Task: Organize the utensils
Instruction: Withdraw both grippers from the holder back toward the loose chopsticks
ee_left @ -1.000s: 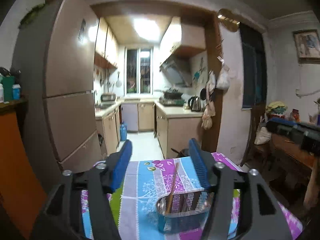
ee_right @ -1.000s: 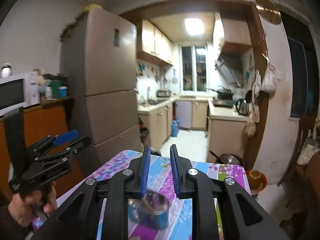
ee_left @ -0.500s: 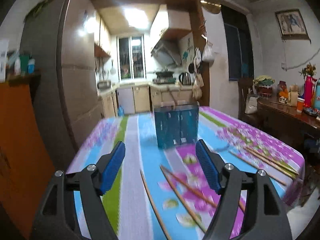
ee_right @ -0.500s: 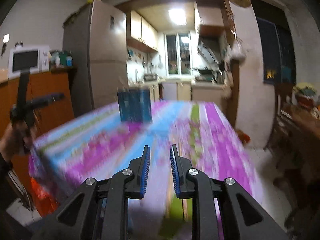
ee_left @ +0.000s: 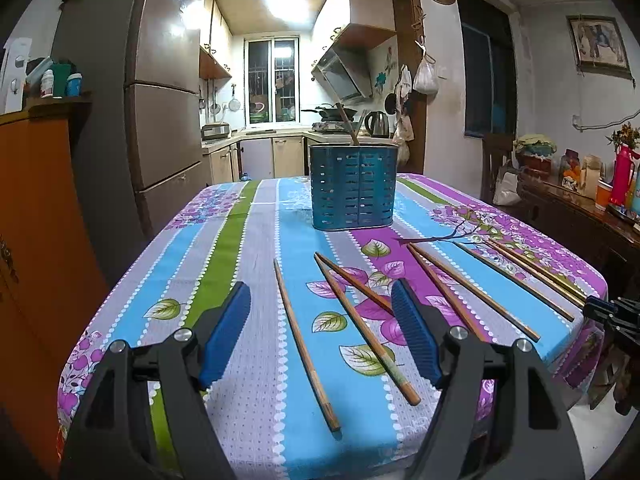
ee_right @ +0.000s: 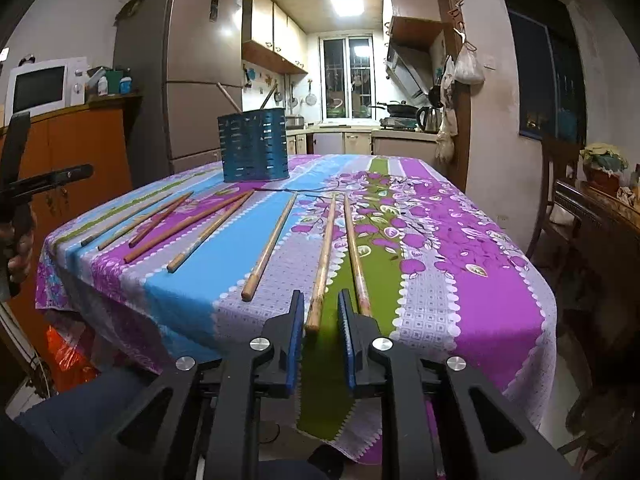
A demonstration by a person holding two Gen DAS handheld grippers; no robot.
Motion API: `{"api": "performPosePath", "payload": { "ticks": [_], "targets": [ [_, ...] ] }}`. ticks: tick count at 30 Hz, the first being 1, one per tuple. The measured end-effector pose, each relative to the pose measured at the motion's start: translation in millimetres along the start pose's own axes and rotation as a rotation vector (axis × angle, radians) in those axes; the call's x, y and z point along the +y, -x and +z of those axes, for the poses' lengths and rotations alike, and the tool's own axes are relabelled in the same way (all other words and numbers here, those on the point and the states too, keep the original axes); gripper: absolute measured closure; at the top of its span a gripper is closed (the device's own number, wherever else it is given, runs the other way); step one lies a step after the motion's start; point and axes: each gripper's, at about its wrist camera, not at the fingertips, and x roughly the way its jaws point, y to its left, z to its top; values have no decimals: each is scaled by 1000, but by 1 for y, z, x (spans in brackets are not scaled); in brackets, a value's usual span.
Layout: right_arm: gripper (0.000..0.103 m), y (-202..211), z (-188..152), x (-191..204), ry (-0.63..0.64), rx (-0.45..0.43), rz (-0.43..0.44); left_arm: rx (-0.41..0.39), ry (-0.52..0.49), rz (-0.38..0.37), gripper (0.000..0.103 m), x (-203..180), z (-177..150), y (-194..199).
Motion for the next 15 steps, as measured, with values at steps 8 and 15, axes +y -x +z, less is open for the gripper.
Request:
{"api": "performPosePath", "payload": {
  "ticks": [8, 15],
  "targets": [
    [93, -5, 1, 6, 16, -9, -3, -4, 8, 43, 33, 4, -22, 7],
    [93, -5, 3, 6, 9, -7, -5, 63, -21, 47, 33, 1, -57, 7]
  ]
}}
